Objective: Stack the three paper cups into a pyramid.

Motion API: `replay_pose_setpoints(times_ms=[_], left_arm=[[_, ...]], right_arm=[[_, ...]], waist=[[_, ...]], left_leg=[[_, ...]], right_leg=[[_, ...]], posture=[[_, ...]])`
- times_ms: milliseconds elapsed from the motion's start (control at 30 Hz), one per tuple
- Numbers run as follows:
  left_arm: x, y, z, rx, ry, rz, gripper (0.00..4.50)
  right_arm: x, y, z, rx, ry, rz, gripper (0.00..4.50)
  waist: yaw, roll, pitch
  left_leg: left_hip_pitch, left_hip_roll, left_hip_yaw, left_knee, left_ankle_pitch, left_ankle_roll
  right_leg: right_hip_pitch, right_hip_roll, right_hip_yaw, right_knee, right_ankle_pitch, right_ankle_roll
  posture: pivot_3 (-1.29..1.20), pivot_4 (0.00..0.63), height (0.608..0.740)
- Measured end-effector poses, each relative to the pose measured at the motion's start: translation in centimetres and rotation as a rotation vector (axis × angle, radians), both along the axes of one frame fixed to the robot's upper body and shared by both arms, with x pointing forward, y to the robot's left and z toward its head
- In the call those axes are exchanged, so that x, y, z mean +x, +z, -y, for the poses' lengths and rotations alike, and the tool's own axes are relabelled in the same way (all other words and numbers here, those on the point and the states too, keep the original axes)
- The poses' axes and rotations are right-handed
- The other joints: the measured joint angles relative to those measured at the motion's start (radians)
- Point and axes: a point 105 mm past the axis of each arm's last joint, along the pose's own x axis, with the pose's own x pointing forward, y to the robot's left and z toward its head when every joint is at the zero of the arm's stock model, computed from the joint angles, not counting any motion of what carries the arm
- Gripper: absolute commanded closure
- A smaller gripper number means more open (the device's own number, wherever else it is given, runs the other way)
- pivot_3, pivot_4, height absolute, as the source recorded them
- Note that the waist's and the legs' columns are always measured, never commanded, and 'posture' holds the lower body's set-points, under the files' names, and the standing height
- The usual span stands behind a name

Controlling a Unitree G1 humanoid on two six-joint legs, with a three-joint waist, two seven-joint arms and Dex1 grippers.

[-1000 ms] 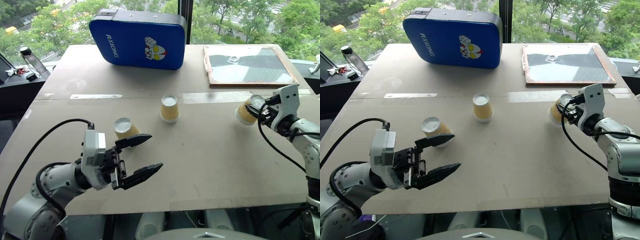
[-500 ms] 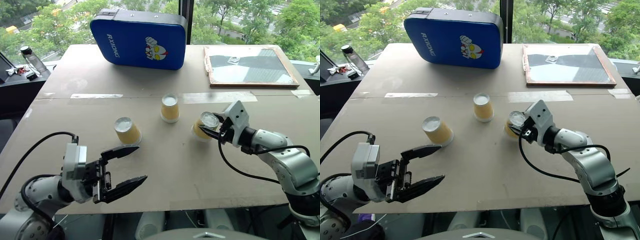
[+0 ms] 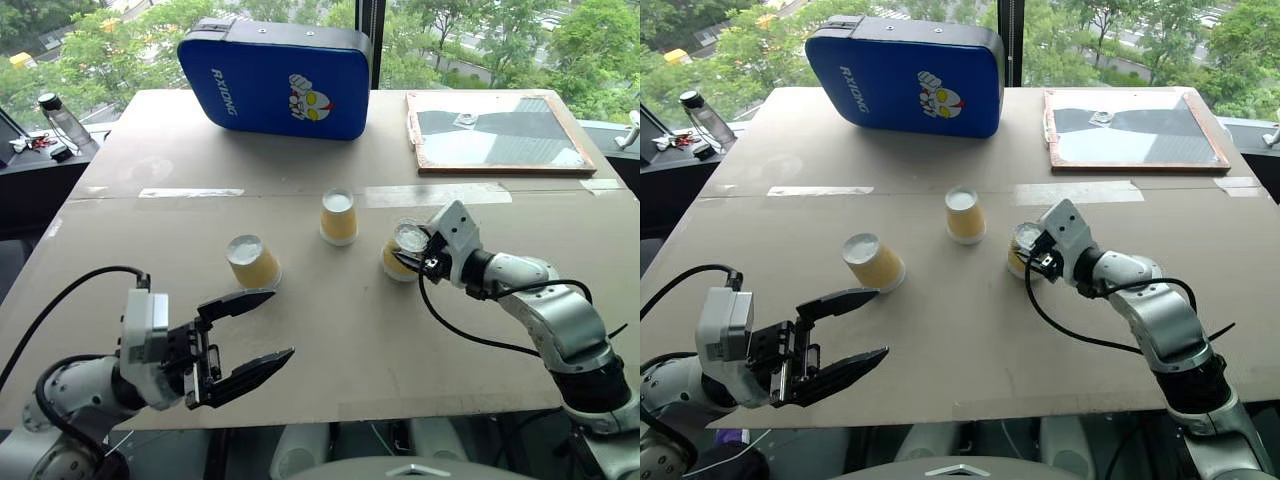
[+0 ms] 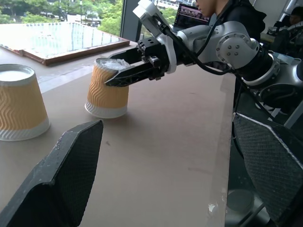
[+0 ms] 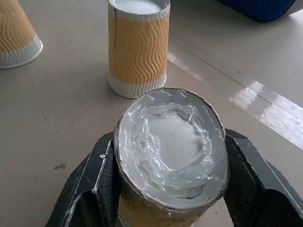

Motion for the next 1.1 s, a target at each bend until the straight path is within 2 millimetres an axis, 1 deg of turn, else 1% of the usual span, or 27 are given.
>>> replay_pose_setpoints(times_ms=[33, 67, 133, 233, 300, 400, 500, 600, 667, 733, 833, 867, 933, 1000, 1100], left_arm=[[0.0, 0.0, 0.0, -0.001, 0.001, 0.0, 0.0], [0.0, 0.0, 0.0, -0.003, 0.003, -0.001, 0.0], [0.0, 0.0, -0.1, -0.005, 0.012, -0.001, 0.0], [0.2, -0.2, -0.6, -0.009, 0.052, -0.009, 0.0], [0.7, -0.7, -1.1, -0.005, 0.11, -0.022, 0.0], [2.1, -1.7, -2.6, 0.036, 0.262, -0.038, 0.0], [3.1, -1.8, -3.3, 0.042, 0.327, -0.032, 0.0], [3.5, -1.8, -3.6, 0.036, 0.342, -0.032, 0.0], [3.8, -1.5, -3.5, 0.031, 0.336, -0.02, 0.0], [4.2, -1.1, -3.5, 0.026, 0.333, -0.001, 0.0], [4.7, -1.1, -3.8, 0.023, 0.345, 0.004, 0.0], [4.9, -1.2, -4.0, 0.037, 0.357, 0.006, 0.0], [5.3, -1.3, -4.4, 0.064, 0.382, 0.011, 0.0], [6.4, -1.2, -5.0, 0.1, 0.424, 0.034, 0.0], [7.6, -1.2, -6.0, 0.131, 0.471, 0.042, 0.0]], right_arm=[[0.0, -0.4, 0.1, -0.004, -0.004, -0.013, 0.23], [0.0, -0.7, 0.2, -0.007, -0.007, -0.024, 0.04], [-0.1, -0.8, 0.4, -0.014, 0.0, -0.031, 0.04], [-0.1, -0.1, 0.7, -0.007, 0.004, -0.011, 0.04], [-0.6, 1.1, 1.0, 0.012, 0.034, 0.025, 0.04], [-2.7, 3.3, 1.1, 0.071, 0.144, 0.077, 0.04], [-3.5, 4.4, 1.4, 0.106, 0.192, 0.099, 0.04], [-3.4, 5.2, 1.4, 0.119, 0.196, 0.112, 0.04], [-2.8, 6.5, 0.9, 0.134, 0.198, 0.145, 0.04], [-2.8, 7.6, 0.3, 0.156, 0.218, 0.168, 0.04], [-3.2, 7.8, -0.1, 0.171, 0.253, 0.168, 0.04], [-3.5, 7.7, -0.2, 0.176, 0.27, 0.168, 0.04], [-4.6, 7.5, -0.3, 0.184, 0.327, 0.167, 0.04], [-6.5, 7.0, -0.2, 0.21, 0.412, 0.166, 0.04], [-8.1, 7.3, 0.5, 0.224, 0.47, 0.19, 0.04]], waist=[[0.001, 0.0, 0.0], [0.001, 0.0, 0.0], [0.0, 0.0, 0.0], [-0.001, 0.0, 0.0], [0.0, 0.0, 0.0], [0.003, 0.0, 0.0], [0.001, -0.001, 0.0], [-0.003, -0.001, 0.0], [-0.007, -0.001, 0.0], [-0.004, -0.001, 0.0], [0.003, -0.001, 0.0], [0.003, -0.001, 0.0], [0.004, -0.001, 0.0], [0.006, -0.001, 0.0], [0.001, -0.001, 0.0]], left_leg=[[0.0, 0.0, 0.0, 0.0, 0.0, 0.0], [0.0, 0.0, 0.0, 0.0, 0.0, 0.0], [0.0, 0.0, 0.0, 0.0, 0.0, 0.0], [0.0, 0.0, 0.0, 0.0, 0.0, 0.0], [0.0, 0.0, 0.0, 0.0, 0.0, 0.0], [0.0, 0.0, -0.001, 0.0, 0.0, 0.0], [0.0, 0.0, -0.001, 0.0, 0.0, 0.0], [0.0, 0.0, 0.0, 0.0, 0.0, 0.0], [0.001, 0.001, 0.0, 0.0, 0.0, 0.0], [0.001, 0.002, -0.001, 0.0, 0.0, 0.0], [0.0, 0.002, -0.002, 0.0, 0.0, 0.0], [-0.001, 0.002, -0.002, 0.0, 0.0, 0.0], [-0.001, 0.001, -0.002, 0.0, 0.0, 0.0], [-0.002, 0.001, -0.002, 0.0, 0.0, 0.0], [-0.001, 0.001, 0.0, 0.0, 0.0, 0.0]], right_leg=[[0.0, 0.0, 0.0, 0.0, 0.0, 0.0], [0.0, 0.0, 0.0, 0.0, 0.0, 0.0], [0.0, 0.0, 0.0, 0.0, 0.0, 0.0], [0.0, 0.0, 0.0, 0.0, 0.0, 0.0], [0.0, 0.0, 0.0, 0.0, 0.0, 0.0], [0.0, 0.0, -0.001, 0.0, 0.0, 0.001], [0.0, -0.001, 0.0, 0.0, 0.0, 0.0], [0.0, -0.001, 0.0, 0.0, 0.0, 0.0], [0.0, -0.001, 0.0, 0.0, 0.001, -0.002], [0.0, 0.0, -0.001, 0.0, 0.002, -0.002], [0.0, 0.0, -0.002, 0.0, 0.002, -0.002], [0.0, 0.0, -0.002, 0.0, 0.004, 0.001], [0.0, 0.0, -0.002, -0.001, 0.004, 0.002], [0.0, 0.0, -0.002, -0.001, 0.004, 0.002], [0.0, -0.001, -0.001, -0.001, 0.004, 0.002]], posture=[[0.0, 0.15, 0.74], [0.0, 0.15, 0.74], [0.0, 0.15, 0.74], [0.0, 0.15, 0.74], [0.0, 0.15, 0.74], [0.0, 0.15, 0.74], [0.0, 0.15, 0.74], [0.0, 0.15, 0.74], [0.0, 0.15, 0.74], [0.0, 0.15, 0.74], [0.0, 0.15, 0.74], [0.0, 0.15, 0.74], [0.0, 0.15, 0.74], [0.0, 0.15, 0.74], [0.0, 0.15, 0.74]])
